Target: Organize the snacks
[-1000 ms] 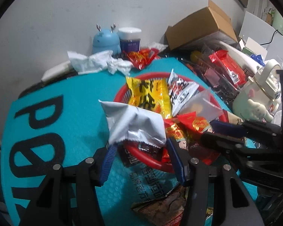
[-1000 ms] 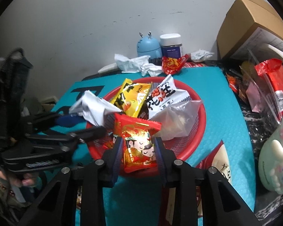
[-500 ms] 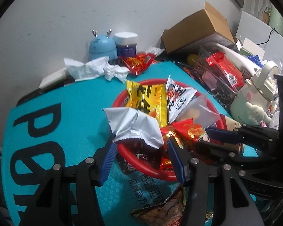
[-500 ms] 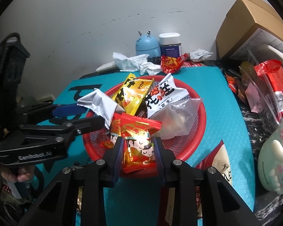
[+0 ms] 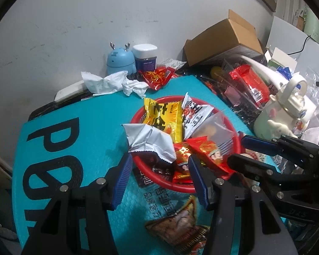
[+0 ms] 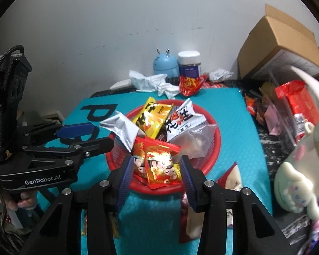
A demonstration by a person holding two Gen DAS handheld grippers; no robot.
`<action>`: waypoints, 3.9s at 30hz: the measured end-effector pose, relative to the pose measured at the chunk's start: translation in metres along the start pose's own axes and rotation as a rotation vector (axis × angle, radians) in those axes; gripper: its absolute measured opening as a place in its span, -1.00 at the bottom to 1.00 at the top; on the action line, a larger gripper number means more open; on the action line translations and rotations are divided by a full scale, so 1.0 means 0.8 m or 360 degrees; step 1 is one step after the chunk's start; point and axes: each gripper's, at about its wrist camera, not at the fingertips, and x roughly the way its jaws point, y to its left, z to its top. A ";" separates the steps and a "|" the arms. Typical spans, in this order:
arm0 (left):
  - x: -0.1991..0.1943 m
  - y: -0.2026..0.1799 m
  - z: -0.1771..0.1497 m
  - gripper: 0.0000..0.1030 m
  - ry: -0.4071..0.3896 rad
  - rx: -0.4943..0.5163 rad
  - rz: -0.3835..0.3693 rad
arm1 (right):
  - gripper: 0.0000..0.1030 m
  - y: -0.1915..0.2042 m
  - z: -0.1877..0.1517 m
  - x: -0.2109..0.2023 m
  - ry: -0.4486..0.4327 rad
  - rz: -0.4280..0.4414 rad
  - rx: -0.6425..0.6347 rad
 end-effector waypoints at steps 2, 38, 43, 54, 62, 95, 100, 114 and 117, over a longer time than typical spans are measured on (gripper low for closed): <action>-0.013 -0.005 0.002 0.04 -0.0026 0.0004 0.0004 | -0.14 0.002 0.002 -0.013 -0.0025 -0.0015 -0.0007; -0.235 -0.099 -0.054 0.51 -0.0434 0.0013 -0.0101 | 0.61 0.072 -0.050 -0.271 -0.0498 -0.0292 -0.0133; -0.232 -0.106 -0.073 0.50 -0.0410 -0.0002 -0.0109 | 0.66 0.071 -0.069 -0.272 -0.0467 -0.0318 -0.0109; -0.191 -0.102 -0.106 0.51 -0.0271 -0.0075 -0.0119 | 0.66 0.050 -0.108 -0.241 -0.0340 -0.0313 -0.0008; -0.152 -0.085 -0.120 0.51 -0.0140 -0.0198 -0.0120 | 0.66 0.039 -0.120 -0.205 -0.0233 -0.0285 0.0045; 0.012 -0.034 -0.100 0.50 0.0262 -0.0408 0.0010 | 0.67 -0.044 -0.076 -0.040 0.0066 -0.0330 0.0065; 0.025 -0.033 -0.101 0.50 0.0290 -0.0417 0.0020 | 0.75 -0.057 -0.066 -0.019 0.0087 -0.0354 0.0064; 0.043 -0.032 -0.104 0.50 0.0300 -0.0375 0.0090 | 0.81 -0.070 -0.057 0.038 0.0190 -0.0298 0.0046; 0.043 -0.035 -0.105 0.35 0.0272 -0.0330 0.0100 | 0.72 -0.067 -0.060 0.044 0.0199 -0.0295 0.0025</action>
